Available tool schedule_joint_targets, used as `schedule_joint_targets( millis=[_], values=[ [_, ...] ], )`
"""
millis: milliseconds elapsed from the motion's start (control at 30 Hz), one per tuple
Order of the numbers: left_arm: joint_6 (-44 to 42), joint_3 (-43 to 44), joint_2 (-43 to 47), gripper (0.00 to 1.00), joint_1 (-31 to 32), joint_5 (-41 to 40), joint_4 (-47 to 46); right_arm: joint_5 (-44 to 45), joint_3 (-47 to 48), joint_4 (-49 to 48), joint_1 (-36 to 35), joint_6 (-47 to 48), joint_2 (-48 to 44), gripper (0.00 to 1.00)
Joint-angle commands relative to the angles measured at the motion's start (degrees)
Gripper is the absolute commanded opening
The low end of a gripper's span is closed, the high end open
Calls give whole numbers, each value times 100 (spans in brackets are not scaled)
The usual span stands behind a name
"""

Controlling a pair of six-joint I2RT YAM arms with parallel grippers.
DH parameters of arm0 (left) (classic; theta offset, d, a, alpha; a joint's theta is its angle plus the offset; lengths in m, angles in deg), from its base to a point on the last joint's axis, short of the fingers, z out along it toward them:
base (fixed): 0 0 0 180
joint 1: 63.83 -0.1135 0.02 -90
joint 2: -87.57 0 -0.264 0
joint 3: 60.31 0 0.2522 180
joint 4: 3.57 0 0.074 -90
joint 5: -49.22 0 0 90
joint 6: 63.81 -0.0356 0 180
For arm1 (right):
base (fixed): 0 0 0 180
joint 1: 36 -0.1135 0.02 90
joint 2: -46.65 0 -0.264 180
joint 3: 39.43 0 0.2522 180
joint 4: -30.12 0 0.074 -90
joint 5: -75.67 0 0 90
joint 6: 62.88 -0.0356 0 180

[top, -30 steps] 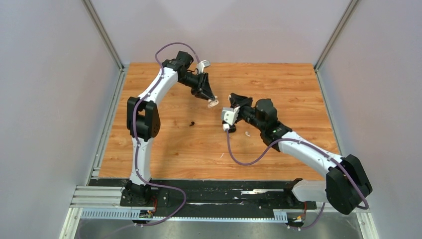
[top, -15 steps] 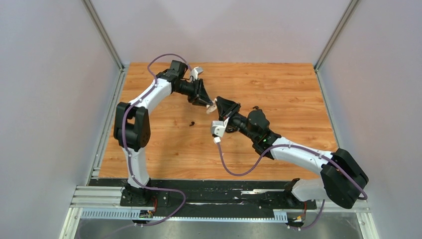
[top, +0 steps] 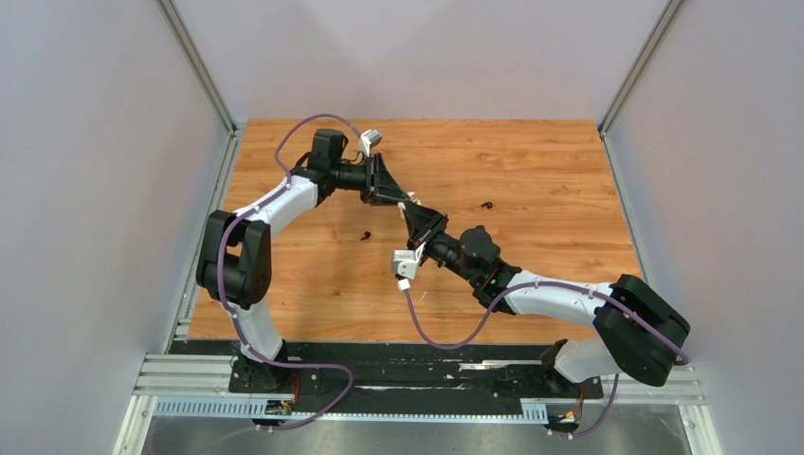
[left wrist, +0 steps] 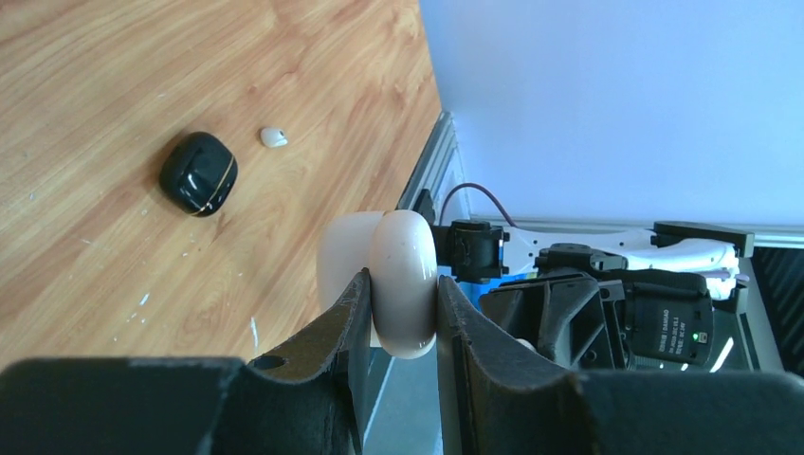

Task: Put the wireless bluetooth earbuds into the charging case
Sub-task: Insert the left earbud into the left side groove of the charging case.

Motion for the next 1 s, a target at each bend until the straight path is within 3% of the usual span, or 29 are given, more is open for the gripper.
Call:
schedule_joint_targets(
  millis=[0, 933, 967],
  values=[
    [503, -99, 273, 0, -22, 294, -891, 484, 125, -368, -85, 211, 112, 0],
    [545, -123, 339, 0, -123, 472, -1036, 1086, 457, -8, -108, 222, 436, 0],
    [555, -123, 346, 0, -123, 481, -1047, 1114, 461, -4, -101, 235, -1114, 0]
  ],
)
